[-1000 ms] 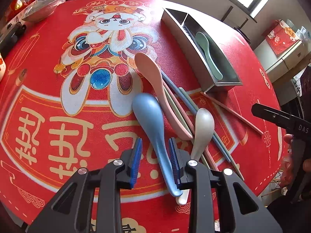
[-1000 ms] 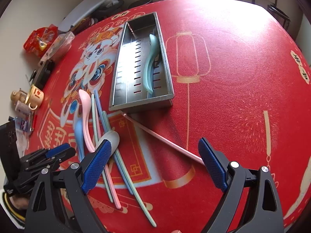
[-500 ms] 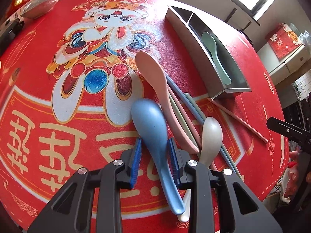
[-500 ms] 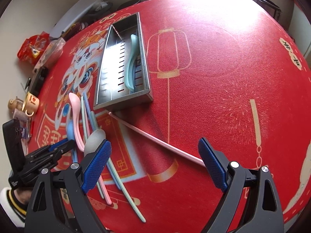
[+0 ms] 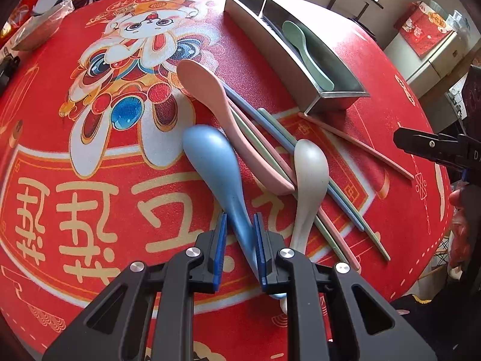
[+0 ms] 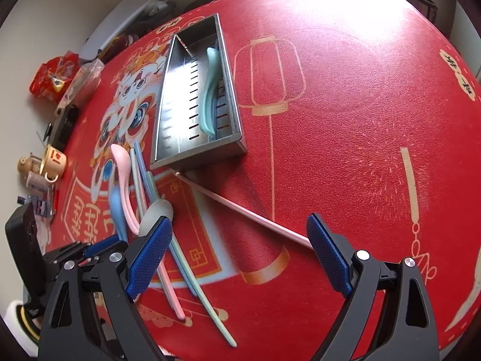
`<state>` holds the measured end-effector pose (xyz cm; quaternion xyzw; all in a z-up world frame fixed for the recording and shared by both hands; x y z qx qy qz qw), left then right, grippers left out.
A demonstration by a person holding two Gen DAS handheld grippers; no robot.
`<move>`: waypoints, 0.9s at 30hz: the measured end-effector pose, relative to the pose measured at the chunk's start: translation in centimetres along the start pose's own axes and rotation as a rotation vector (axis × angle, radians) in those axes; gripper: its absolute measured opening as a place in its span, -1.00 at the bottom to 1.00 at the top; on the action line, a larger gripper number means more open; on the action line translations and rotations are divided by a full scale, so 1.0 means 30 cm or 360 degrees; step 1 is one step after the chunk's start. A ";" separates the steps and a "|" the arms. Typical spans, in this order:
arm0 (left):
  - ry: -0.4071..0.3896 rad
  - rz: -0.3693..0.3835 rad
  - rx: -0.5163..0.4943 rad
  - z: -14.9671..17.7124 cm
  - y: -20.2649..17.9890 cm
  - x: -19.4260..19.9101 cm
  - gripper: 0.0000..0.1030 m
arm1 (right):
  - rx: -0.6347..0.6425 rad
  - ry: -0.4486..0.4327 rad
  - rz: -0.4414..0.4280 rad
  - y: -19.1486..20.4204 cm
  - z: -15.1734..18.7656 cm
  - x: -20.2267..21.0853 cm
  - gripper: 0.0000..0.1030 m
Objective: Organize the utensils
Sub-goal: 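Grasp the blue spoon's handle with the left gripper and lift it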
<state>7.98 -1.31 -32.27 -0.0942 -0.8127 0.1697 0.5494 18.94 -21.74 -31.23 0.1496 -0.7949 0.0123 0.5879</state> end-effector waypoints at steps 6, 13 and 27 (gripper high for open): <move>-0.0046 -0.0052 -0.0043 -0.007 -0.013 0.018 -1.00 | -0.0016 0.0006 -0.0034 -0.004 0.004 0.000 0.70; -0.0020 -0.0032 -0.0042 0.001 -0.019 0.003 -1.00 | -0.0045 0.0012 -0.0037 -0.024 0.010 0.003 0.70; -0.0128 0.0088 0.0148 -0.055 0.051 -0.004 -0.52 | -0.0039 0.0019 -0.0030 -0.037 0.022 0.009 0.70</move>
Point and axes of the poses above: each gripper's, at about its wrist camera, not at the fingertips, and x roughly against the way its jaws point, y to its left, z to its underside, the point moved 2 cm from there along -x, roughly the way its jaws point, and after that the axes turned 12 degrees about z, right-handed, at the moved point
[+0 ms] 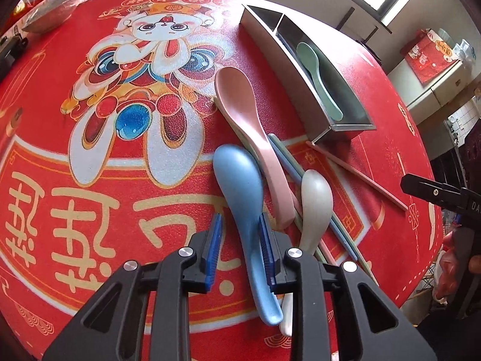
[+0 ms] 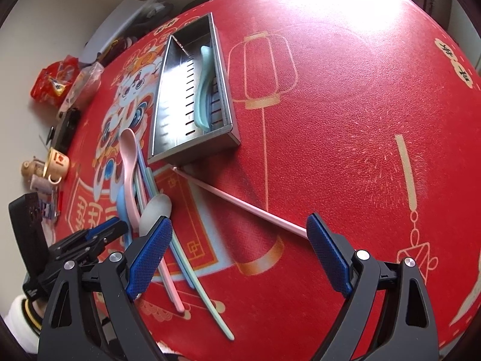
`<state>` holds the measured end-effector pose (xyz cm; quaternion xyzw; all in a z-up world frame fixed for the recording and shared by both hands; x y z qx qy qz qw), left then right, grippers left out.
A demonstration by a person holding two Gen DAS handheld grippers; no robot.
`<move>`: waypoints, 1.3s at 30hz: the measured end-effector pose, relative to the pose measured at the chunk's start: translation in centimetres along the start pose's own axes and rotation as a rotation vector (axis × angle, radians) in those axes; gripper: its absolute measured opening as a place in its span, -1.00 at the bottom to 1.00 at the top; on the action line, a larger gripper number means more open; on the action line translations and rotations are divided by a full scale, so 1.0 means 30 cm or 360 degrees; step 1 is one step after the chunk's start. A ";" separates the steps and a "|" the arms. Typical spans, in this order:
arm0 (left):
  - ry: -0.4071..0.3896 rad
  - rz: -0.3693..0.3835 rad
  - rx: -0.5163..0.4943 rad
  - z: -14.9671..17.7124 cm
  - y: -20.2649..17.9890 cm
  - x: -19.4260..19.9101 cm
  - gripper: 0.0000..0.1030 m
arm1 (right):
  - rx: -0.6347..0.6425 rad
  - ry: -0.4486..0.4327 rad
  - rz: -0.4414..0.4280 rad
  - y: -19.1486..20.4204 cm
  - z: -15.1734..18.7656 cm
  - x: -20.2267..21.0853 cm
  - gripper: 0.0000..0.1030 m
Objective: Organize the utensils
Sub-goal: 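Grasp the blue spoon's handle with the left gripper and lift it, then grasp a pink chopstick with the right gripper while the left gripper holds the blue spoon raised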
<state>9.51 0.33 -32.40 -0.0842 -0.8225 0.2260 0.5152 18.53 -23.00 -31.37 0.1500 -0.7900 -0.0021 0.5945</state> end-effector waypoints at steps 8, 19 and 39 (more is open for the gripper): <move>0.0008 0.0025 -0.0096 -0.013 -0.033 -0.006 -0.71 | -0.0013 0.0005 0.0002 -0.009 0.001 0.000 0.70; 0.0164 -0.0020 -0.0247 0.051 -0.080 -0.031 -0.83 | -0.0020 0.0021 -0.0017 0.003 -0.002 -0.012 0.70; 0.0015 -0.0082 -0.0008 0.038 0.068 0.046 -0.87 | 0.0815 -0.0070 0.0279 0.059 -0.026 -0.085 0.40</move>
Point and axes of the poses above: each gripper's, at about its wrist camera, not at the fingertips, and x roughly against the way its jaws point, y to its left, z to its underside, the point moved 2 cm from there along -x, roughly the way its jaws point, and after that the axes turned 12 degrees about z, right-handed, at the moved point
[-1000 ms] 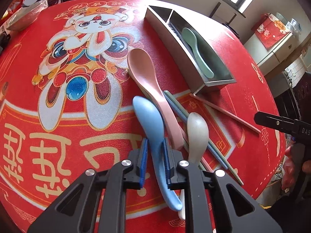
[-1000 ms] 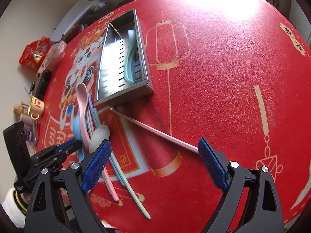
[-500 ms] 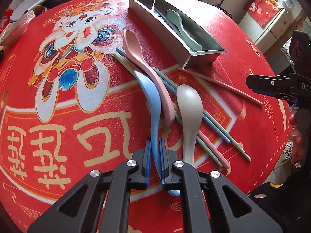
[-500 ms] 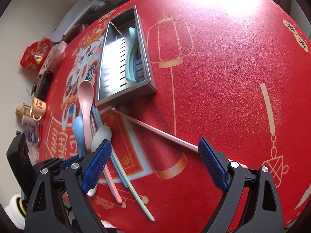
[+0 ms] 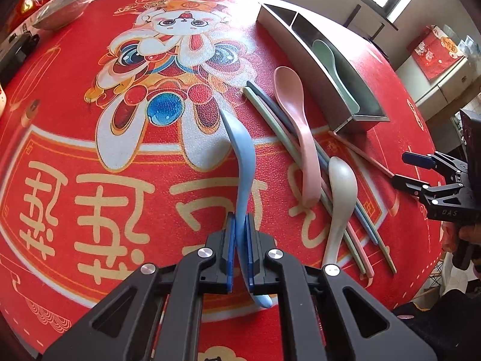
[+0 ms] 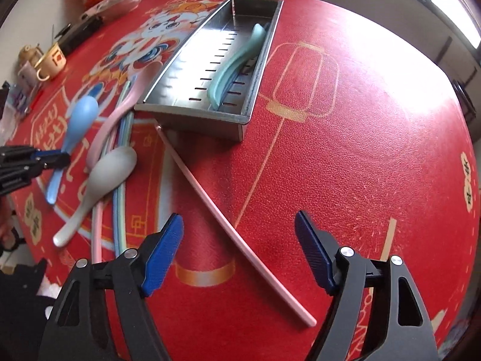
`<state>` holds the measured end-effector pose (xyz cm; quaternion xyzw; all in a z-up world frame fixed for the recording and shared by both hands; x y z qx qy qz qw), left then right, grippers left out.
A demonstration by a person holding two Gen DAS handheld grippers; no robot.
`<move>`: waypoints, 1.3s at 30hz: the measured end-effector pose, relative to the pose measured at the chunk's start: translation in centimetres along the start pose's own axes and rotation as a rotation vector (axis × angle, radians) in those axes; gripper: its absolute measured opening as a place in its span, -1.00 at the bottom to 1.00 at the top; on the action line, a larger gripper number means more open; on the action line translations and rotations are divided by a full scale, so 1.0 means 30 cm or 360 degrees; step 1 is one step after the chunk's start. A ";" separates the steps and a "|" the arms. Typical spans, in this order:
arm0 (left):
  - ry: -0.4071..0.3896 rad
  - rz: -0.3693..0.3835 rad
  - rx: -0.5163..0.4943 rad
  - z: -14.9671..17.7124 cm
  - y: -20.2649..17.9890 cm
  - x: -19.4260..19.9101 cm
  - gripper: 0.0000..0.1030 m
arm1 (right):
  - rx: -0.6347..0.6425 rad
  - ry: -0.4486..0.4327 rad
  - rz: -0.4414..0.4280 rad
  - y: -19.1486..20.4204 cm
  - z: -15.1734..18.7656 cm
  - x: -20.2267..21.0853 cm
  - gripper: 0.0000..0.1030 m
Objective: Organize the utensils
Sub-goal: 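Grasp a pink chopstick with the right gripper while the left gripper holds the blue spoon raised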
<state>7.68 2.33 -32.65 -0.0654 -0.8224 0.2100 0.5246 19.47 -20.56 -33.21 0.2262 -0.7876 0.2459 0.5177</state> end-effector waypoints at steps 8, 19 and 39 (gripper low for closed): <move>0.0012 0.0010 -0.0030 -0.002 0.002 -0.002 -0.86 | 0.0159 0.0055 -0.0004 0.028 0.001 -0.018 0.05; 0.0022 0.0014 -0.0051 -0.003 0.002 -0.005 -0.84 | 0.0293 0.0059 -0.0094 0.085 -0.013 -0.003 -0.75; 0.0018 0.0016 -0.0082 -0.001 -0.002 0.001 -0.88 | 0.0184 0.0062 -0.0121 0.072 -0.020 -0.009 -0.75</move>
Point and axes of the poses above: each gripper's, at about its wrist camera, not at the fingertips, and x roughly against the way its jaws point, y to its left, z to its underside, the point moved 2 cm from there along -x, roughly the way its jaws point, and after that the axes turned 12 degrees about z, right-handed, at the moved point
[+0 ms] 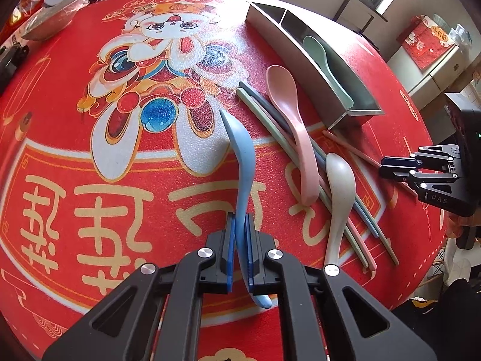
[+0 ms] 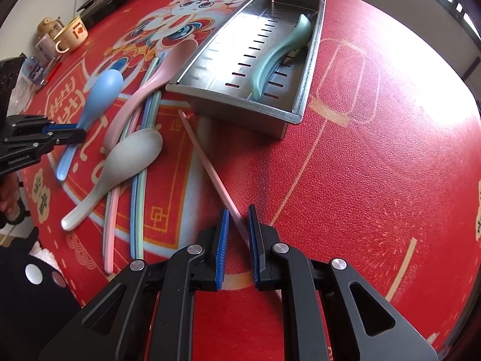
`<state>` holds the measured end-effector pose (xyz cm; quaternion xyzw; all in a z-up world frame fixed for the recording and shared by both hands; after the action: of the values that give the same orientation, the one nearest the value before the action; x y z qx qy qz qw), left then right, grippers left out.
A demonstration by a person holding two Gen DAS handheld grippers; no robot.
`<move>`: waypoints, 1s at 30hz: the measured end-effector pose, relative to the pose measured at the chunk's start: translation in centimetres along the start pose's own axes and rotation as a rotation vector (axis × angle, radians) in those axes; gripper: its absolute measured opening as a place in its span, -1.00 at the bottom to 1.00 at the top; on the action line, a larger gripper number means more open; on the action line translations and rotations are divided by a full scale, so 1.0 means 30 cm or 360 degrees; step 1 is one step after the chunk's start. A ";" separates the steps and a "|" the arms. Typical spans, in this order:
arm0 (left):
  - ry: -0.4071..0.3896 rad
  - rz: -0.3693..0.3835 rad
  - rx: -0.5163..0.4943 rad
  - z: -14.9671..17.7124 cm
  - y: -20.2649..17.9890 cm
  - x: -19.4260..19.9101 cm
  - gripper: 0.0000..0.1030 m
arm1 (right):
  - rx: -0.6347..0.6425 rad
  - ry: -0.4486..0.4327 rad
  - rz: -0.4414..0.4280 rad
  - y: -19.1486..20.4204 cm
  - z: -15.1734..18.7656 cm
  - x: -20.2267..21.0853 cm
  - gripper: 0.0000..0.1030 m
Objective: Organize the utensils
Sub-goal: 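Grasp a pink chopstick with the right gripper while the left gripper holds the blue spoon raised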
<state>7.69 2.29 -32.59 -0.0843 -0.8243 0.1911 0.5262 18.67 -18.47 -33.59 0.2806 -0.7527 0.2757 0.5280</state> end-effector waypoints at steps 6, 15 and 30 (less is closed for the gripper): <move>-0.0090 -0.0030 0.0080 0.006 0.047 0.058 -0.88 | -0.0002 -0.0006 0.0004 -0.001 0.001 0.001 -0.75; -0.0159 -0.0027 0.0109 -0.002 0.064 0.122 -0.88 | -0.0028 -0.0027 0.0020 -0.001 0.007 0.005 -0.77; -0.0257 0.0002 0.0046 -0.068 0.039 0.179 -0.88 | -0.0025 -0.0049 -0.0040 0.046 0.041 0.025 -0.85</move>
<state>7.14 5.66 -27.82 -0.0614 -0.8612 0.2096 0.4590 16.68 -18.49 -33.41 0.2902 -0.7592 0.2587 0.5219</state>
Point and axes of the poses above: each gripper's, at about its wrist camera, not at the fingertips, and x roughly against the way its jaws point, y to its left, z to its underside, the point moved 2 cm from there along -x, roughly the way its jaws point, and after that the axes turned 12 degrees about z, right-handed, at the moved point
